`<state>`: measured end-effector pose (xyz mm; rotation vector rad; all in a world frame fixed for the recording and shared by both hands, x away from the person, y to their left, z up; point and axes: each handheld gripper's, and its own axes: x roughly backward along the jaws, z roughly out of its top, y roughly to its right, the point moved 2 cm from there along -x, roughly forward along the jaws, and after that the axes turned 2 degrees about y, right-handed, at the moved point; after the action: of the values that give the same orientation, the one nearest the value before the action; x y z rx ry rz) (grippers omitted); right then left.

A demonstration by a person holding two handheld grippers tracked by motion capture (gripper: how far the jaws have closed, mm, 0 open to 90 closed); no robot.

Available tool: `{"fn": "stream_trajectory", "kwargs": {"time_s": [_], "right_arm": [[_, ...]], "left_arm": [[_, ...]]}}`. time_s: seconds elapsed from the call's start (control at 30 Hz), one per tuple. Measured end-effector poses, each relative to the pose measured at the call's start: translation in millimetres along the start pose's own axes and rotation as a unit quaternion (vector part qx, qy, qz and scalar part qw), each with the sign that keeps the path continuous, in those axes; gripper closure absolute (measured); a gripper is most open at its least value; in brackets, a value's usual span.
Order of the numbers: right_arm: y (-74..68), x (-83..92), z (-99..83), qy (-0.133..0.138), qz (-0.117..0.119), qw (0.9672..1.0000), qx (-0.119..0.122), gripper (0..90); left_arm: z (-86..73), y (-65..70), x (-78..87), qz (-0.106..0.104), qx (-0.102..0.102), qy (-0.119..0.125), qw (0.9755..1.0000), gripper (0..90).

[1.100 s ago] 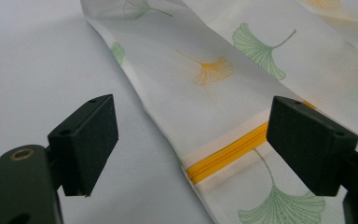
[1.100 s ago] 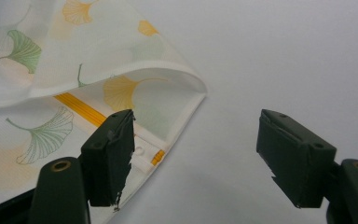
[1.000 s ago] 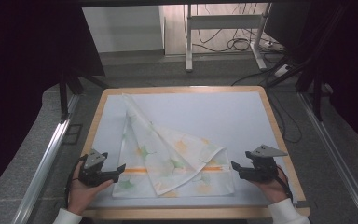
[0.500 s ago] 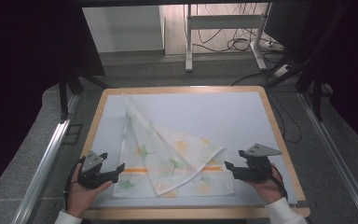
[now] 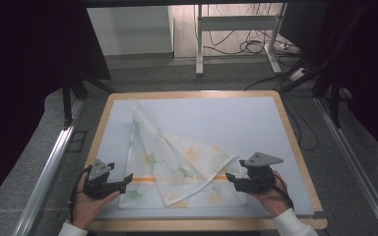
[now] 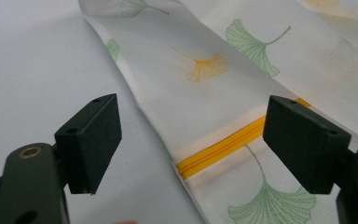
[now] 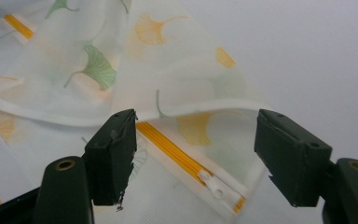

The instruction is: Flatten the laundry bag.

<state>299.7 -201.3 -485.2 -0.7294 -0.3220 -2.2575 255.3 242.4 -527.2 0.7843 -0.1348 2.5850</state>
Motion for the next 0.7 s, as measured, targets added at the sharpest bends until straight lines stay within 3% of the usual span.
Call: {"fn": "stream_trajectory", "kwargs": {"time_s": [0.17, 0.27, 0.33, 0.43, 0.53, 0.57, 0.7], "right_arm": [[-14.7, -8.7, 9.1, -0.001, 0.021, 0.9997, 0.014, 30.7], [-27.1, -14.5, 16.5, 0.012, 0.043, 0.9989, 0.014, 31.7], [-42.6, -22.4, 23.9, 0.006, 0.058, 0.9976, 0.037, 31.7], [-51.6, -29.1, 28.7, 0.002, 0.074, 0.9964, 0.041, 31.7], [-64.6, -40.5, 35.1, -0.003, 0.09, 0.9946, 0.052, 32.3], [-74.4, -47.0, 39.1, -0.001, 0.1, 0.9935, 0.055, 32.8], [-89.2, -56.8, 43.2, -0.01, 0.111, 0.9915, 0.067, 32.6]], "left_arm": [[-0.9, 2.8, -3.9, 0.003, -0.004, 0.002, 1.0, 18.7], [-1.1, 3.3, -4.7, 0.006, -0.005, 0.005, 1.0, 18.9], [-1.5, 3.7, -5.5, 0.006, -0.002, 0.006, 1.0, 19.2], [-1.3, 5.5, -6.6, 0.001, -0.001, 0.006, 1.0, 20.0], [1.1, 7.8, -9.3, 0.001, -0.013, 0.004, 0.9999, 20.5], [1.3, 7.9, -9.2, 0.0, -0.013, 0.005, 0.9999, 20.8], [-0.6, 6.8, -9.0, -0.003, -0.011, 0.0, 0.9999, 20.9]]}}
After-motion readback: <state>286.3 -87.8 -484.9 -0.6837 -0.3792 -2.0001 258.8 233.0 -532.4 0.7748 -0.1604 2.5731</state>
